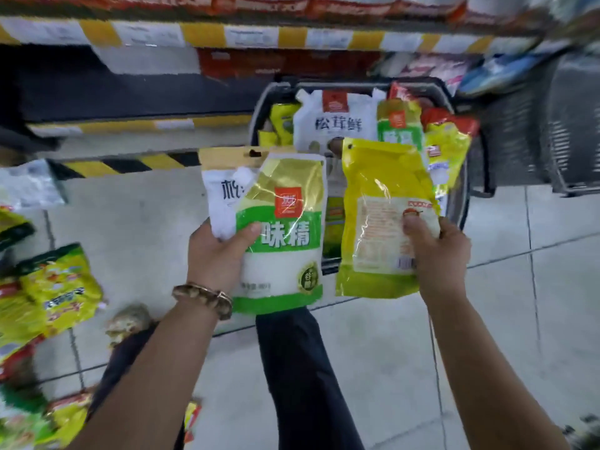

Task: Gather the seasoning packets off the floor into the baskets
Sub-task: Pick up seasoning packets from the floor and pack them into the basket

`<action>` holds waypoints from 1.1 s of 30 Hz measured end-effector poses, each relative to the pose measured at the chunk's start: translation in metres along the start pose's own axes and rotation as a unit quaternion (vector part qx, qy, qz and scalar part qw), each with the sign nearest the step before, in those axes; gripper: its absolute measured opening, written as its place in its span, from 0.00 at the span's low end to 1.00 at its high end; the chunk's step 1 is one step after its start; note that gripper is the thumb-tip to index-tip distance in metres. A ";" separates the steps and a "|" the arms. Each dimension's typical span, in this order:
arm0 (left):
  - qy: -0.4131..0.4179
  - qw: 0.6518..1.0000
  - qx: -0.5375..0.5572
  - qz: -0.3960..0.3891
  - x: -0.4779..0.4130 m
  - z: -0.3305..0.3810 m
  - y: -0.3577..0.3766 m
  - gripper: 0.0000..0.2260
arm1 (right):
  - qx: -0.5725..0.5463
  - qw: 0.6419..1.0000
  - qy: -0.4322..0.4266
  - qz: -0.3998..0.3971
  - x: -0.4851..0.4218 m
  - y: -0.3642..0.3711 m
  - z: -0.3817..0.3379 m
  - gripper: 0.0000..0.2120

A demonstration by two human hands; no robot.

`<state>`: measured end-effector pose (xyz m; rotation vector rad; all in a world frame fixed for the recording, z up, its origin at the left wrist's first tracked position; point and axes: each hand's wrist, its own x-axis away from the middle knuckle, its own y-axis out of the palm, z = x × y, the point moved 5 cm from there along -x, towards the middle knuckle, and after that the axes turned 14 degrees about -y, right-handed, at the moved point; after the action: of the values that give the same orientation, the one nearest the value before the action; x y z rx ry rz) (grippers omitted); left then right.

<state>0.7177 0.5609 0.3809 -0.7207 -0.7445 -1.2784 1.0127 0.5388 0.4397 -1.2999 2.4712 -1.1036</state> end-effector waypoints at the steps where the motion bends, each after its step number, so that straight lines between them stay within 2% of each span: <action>1: 0.008 1.000 0.001 -0.002 0.000 0.005 0.029 0.10 | 0.005 1.000 0.001 0.012 -0.019 -0.019 0.010 0.08; 6: 0.079 0.996 -0.037 0.008 -0.011 0.051 0.152 0.13 | -0.042 0.997 -0.020 0.054 -0.118 -0.065 0.028 0.12; 9: 0.093 0.992 -0.065 0.058 -0.033 0.073 0.196 0.22 | -0.079 0.993 -0.024 0.078 -0.176 -0.057 0.044 0.11; 12: 0.075 0.974 -0.184 0.109 -0.053 0.075 0.223 0.34 | -0.006 1.000 -0.015 0.020 -0.217 -0.025 0.063 0.16; 13: 0.076 0.958 -0.246 0.131 -0.056 0.072 0.229 0.37 | 0.066 0.998 -0.008 -0.016 -0.227 -0.015 0.070 0.20; 15: 0.104 0.902 -0.378 0.182 -0.056 0.069 0.237 0.43 | 0.205 0.977 0.009 -0.057 -0.243 -0.006 0.079 0.28; 17: 0.169 0.827 -0.496 0.201 -0.055 0.064 0.248 0.43 | 0.244 0.966 -0.026 -0.081 -0.250 0.003 0.077 0.33; 19: 0.232 0.760 -0.584 0.167 -0.056 0.056 0.264 0.38 | 0.259 0.951 -0.106 -0.134 -0.243 0.019 0.071 0.31; 20: 0.244 0.740 -0.609 0.147 -0.059 0.050 0.269 0.36 | 0.271 0.937 -0.144 -0.164 -0.233 0.027 0.067 0.30; 22: 0.231 0.733 -0.625 0.137 -0.069 0.043 0.274 0.35 | 0.302 0.907 -0.212 -0.203 -0.215 0.041 0.064 0.33; 24: 0.219 0.725 -0.636 0.150 -0.077 0.039 0.276 0.35 | 0.312 0.894 -0.239 -0.213 -0.208 0.046 0.064 0.35; 29: 0.214 0.716 -0.645 0.160 -0.078 0.036 0.282 0.35 | 0.326 0.891 -0.230 -0.218 -0.216 0.047 0.069 0.37; 33: 0.193 0.718 -0.656 0.133 -0.078 0.042 0.280 0.35 | 0.319 0.886 -0.210 -0.261 -0.220 0.045 0.064 0.38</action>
<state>0.9808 0.6792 0.3249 -1.5316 0.7770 -1.4995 1.1465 0.6878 0.3193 -1.7518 1.2987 -1.3833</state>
